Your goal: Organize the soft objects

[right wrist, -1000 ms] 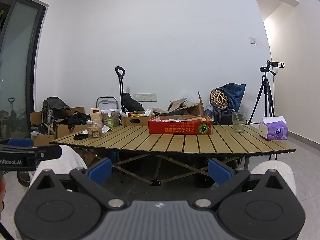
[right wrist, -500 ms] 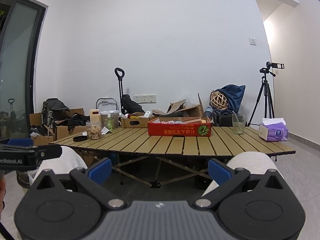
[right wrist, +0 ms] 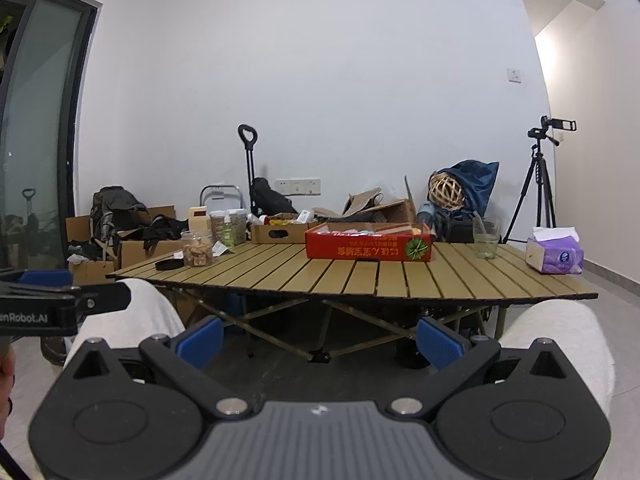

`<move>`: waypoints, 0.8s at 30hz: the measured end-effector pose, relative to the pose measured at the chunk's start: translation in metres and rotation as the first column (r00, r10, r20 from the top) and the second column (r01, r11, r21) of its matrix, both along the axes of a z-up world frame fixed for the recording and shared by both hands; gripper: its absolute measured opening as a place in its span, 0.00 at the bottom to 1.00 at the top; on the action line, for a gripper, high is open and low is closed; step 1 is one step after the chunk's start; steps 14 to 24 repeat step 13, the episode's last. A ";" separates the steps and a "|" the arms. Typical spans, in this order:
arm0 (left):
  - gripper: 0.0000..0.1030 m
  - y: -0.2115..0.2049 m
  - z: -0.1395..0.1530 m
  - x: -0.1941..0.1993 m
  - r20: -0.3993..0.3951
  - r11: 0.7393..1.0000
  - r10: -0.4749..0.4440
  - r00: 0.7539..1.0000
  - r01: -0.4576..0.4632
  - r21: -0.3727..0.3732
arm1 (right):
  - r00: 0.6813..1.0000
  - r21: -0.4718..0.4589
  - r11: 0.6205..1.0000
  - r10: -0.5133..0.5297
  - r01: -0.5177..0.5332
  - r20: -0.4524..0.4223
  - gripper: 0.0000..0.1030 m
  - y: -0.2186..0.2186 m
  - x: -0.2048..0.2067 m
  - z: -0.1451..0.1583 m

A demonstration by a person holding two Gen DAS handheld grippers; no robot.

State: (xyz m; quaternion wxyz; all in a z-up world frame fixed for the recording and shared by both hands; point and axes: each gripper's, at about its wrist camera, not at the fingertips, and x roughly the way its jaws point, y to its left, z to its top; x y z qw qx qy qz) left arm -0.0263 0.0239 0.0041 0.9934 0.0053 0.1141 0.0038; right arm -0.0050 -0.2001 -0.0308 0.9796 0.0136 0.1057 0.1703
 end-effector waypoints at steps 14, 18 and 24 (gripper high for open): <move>1.00 -0.005 -0.001 -0.005 0.026 1.000 -0.013 1.000 0.013 0.000 | 1.000 0.005 1.000 -0.004 0.004 -0.001 1.00 -0.002 0.001 0.001; 1.00 -0.005 -0.001 -0.005 0.026 1.000 -0.013 1.000 0.013 0.000 | 1.000 0.005 1.000 -0.004 0.004 -0.001 1.00 -0.002 0.001 0.001; 1.00 -0.005 -0.001 -0.005 0.026 1.000 -0.013 1.000 0.013 0.000 | 1.000 0.005 1.000 -0.004 0.004 -0.001 1.00 -0.002 0.001 0.001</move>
